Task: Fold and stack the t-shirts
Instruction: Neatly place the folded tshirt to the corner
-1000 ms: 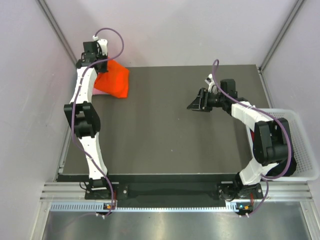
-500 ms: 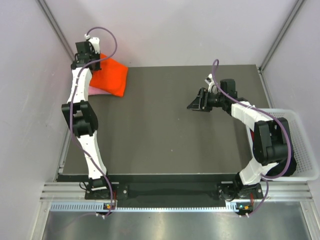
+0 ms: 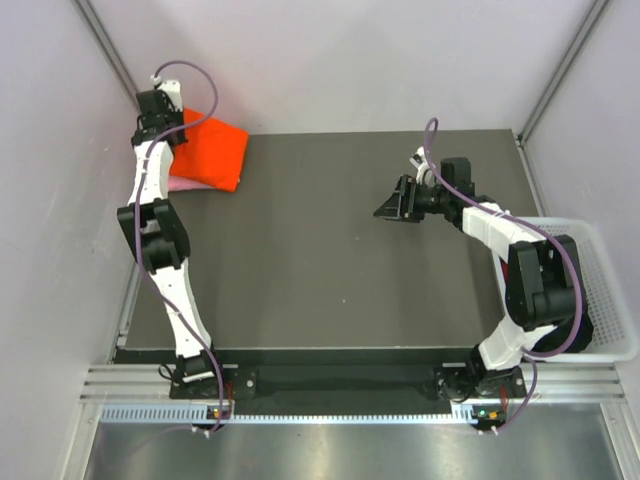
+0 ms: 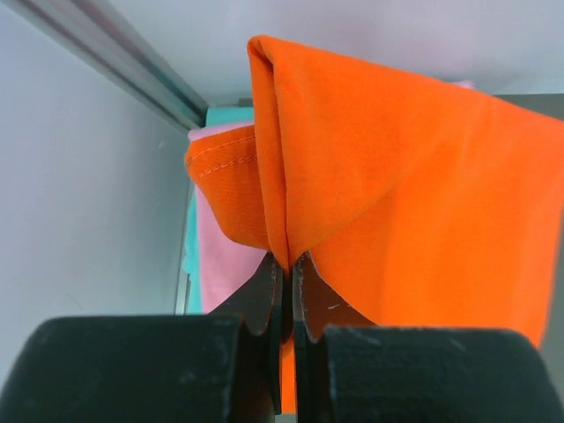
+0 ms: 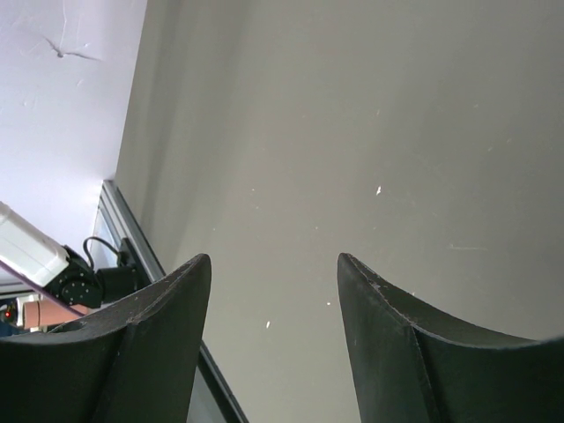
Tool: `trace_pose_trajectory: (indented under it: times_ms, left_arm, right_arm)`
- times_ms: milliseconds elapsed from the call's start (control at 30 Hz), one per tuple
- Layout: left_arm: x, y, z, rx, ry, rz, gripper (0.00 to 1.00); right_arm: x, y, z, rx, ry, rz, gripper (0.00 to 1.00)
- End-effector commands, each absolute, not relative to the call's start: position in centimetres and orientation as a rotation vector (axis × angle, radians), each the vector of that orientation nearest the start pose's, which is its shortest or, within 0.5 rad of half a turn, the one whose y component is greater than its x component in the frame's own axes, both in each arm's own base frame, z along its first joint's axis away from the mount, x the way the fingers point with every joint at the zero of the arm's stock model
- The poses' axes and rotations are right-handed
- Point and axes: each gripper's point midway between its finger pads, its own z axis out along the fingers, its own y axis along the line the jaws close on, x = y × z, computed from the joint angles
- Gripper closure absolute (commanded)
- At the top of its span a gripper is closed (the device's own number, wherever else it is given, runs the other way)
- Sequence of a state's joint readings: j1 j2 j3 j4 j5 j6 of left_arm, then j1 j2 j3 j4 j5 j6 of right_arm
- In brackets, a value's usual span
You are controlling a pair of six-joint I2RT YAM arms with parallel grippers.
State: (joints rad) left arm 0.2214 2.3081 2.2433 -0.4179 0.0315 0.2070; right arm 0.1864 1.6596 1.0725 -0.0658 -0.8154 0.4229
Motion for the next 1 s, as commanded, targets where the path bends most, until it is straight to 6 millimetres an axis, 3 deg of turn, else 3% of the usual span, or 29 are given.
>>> trace_pose_trajectory:
  times_ms: [0,200,767,800,833,867,967]
  left_arm:
    - [64.1,17.8,19.5,-0.082,2.005,0.307,1.0]
    - [63.9,20.4,16.4,-0.164,2.033,0.343,1.0]
    - [63.6,23.6,14.5,-0.282,2.01,0.444,1.0]
    - [63.6,23.9,14.5,-0.296,2.003,0.451,0.98]
    - [63.6,23.9,14.7,-0.307,1.995,0.457,0.74]
    - [63.5,24.2,14.8,-0.332,1.986,0.467,0.66]
    - [62.7,25.0,16.8,-0.409,1.94,0.521,0.53]
  right_arm:
    - [37.8,21.1,15.4,-0.242,2.19,1.224,0.4]
    - [37.9,20.9,15.1,-0.233,2.197,1.216,0.4]
    - [38.2,20.7,14.8,-0.235,2.207,1.188,0.39]
    - [38.2,20.7,14.7,-0.234,2.209,1.188,0.39]
    - [38.2,20.7,14.8,-0.237,2.205,1.187,0.39]
    - [38.2,20.8,14.8,-0.236,2.207,1.189,0.39]
    - [38.1,20.8,14.9,-0.238,2.207,1.188,0.39]
